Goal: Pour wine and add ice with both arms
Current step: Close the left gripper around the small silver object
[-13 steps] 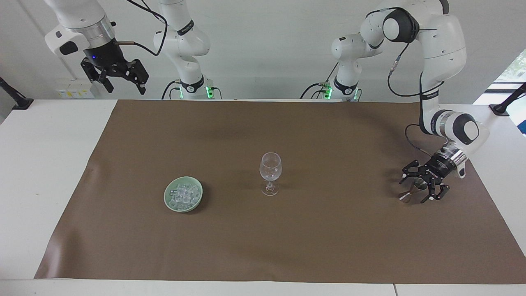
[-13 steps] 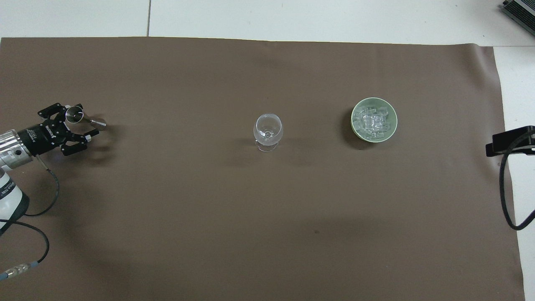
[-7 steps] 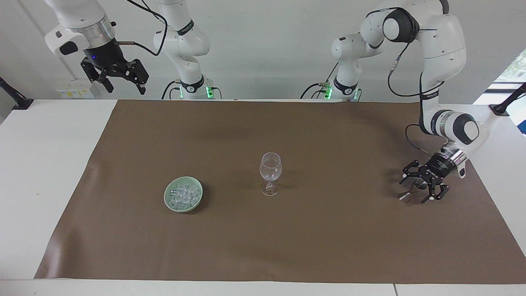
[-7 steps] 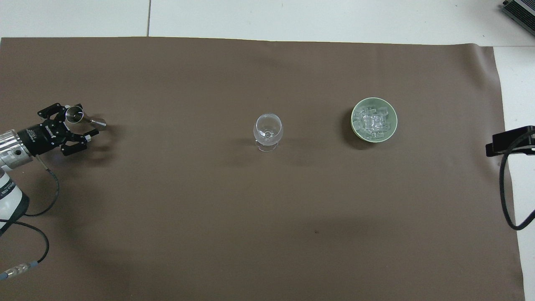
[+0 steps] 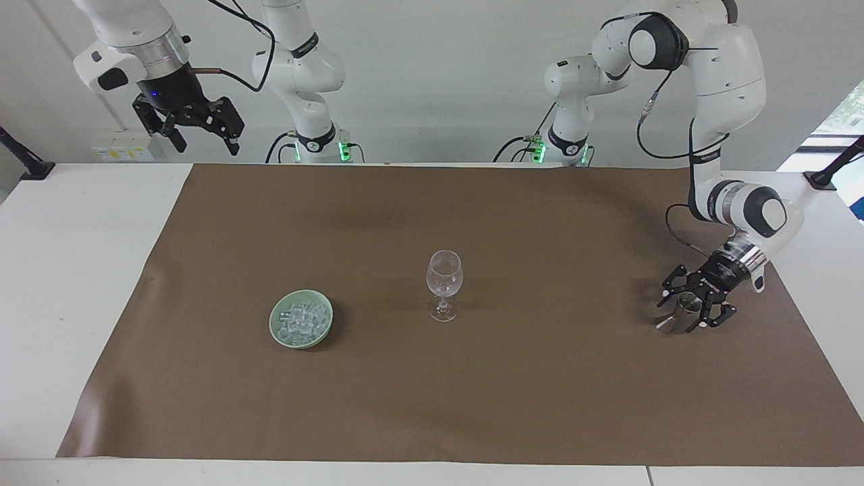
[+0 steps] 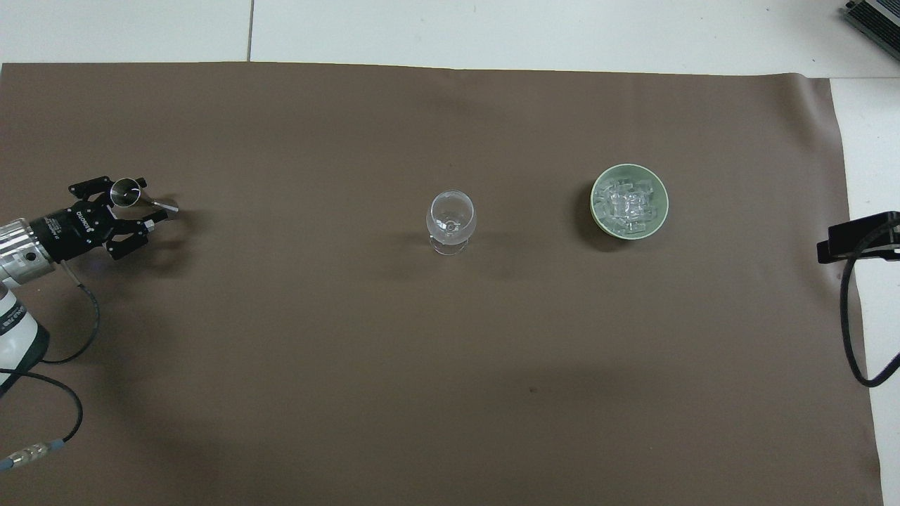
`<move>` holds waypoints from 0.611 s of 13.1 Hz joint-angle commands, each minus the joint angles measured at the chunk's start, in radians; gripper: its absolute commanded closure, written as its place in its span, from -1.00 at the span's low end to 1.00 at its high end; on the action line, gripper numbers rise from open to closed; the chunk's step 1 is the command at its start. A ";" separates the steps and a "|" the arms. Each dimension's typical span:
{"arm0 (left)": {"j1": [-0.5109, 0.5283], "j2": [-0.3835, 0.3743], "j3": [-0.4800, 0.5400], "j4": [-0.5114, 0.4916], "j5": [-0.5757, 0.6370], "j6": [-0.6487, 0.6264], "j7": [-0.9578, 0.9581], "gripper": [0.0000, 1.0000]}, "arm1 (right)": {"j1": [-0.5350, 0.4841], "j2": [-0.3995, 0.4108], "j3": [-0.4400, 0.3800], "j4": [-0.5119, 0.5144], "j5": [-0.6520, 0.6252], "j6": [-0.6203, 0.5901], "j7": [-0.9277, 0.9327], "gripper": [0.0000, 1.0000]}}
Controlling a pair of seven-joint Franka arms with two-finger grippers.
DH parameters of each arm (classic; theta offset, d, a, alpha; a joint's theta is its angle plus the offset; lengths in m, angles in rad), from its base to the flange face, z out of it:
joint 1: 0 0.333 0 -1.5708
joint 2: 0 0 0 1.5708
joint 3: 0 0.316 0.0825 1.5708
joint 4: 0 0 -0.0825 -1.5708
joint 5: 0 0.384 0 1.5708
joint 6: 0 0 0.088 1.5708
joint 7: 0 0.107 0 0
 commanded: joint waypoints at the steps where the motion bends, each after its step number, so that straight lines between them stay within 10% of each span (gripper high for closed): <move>1: -0.017 -0.014 0.008 -0.026 -0.028 0.022 0.011 -0.40 | -0.004 0.000 -0.001 0.011 0.019 -0.019 -0.016 -1.00; 8: -0.016 -0.014 0.006 -0.026 -0.028 0.027 0.009 0.03 | -0.004 0.000 -0.001 0.011 0.019 -0.019 -0.016 -1.00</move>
